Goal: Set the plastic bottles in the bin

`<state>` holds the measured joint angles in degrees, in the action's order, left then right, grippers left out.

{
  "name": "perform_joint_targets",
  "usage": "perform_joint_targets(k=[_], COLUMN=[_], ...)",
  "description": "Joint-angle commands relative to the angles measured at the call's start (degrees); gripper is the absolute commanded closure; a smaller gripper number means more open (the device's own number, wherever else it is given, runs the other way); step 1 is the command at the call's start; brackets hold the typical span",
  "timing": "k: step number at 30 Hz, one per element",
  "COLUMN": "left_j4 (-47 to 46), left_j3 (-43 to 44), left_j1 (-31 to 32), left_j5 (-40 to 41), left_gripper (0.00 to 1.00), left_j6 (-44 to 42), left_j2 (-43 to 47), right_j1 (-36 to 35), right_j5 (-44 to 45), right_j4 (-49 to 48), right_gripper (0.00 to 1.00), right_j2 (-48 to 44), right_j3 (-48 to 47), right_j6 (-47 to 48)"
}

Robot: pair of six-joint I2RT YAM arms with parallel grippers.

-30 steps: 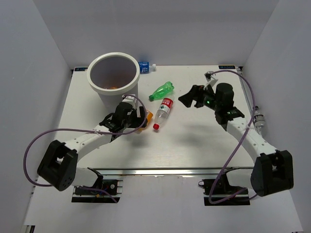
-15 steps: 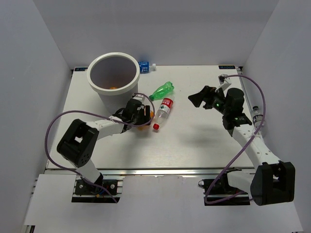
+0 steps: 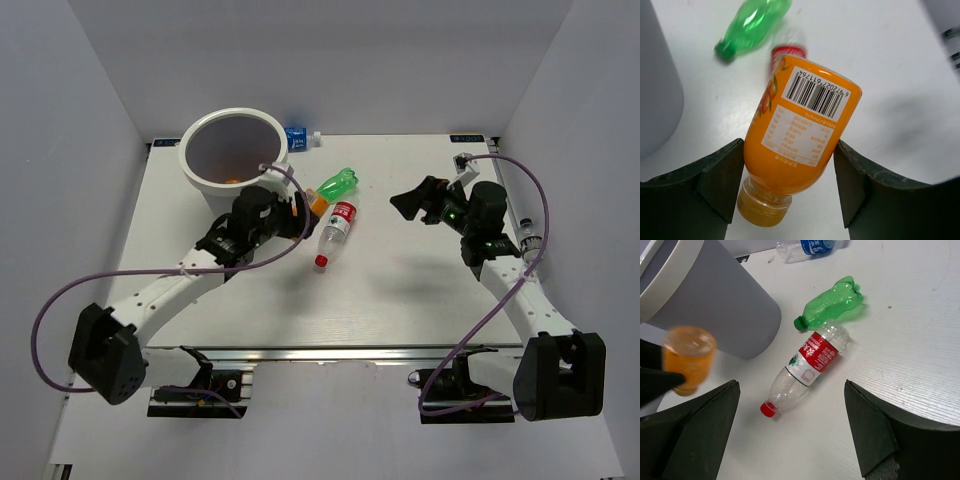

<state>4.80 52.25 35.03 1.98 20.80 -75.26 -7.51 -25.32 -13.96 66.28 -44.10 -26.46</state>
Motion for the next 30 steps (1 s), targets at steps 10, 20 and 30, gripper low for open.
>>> perform_joint_targets(k=[10,20,30], left_j4=[5.93,11.63,12.25], left_j3=[25.18,30.01,36.08], left_j1=[-2.49,-15.34,-15.34], left_j5=[25.89,24.74,16.23], left_gripper=[0.51,0.02,0.02], left_j6=[-5.23,-1.64,-4.01], left_j2=[4.43,-5.77,-0.68], right_j1=[-6.52,-20.52,-23.69], right_j5=[7.61,30.68,29.98], right_j4=[0.85,9.19,11.14], right_gripper=[0.11,0.11,0.11], right_j2=[5.86,21.42,36.01], right_j3=[-2.65,-14.34,-22.61], right_j6=[3.87,5.01,0.8])
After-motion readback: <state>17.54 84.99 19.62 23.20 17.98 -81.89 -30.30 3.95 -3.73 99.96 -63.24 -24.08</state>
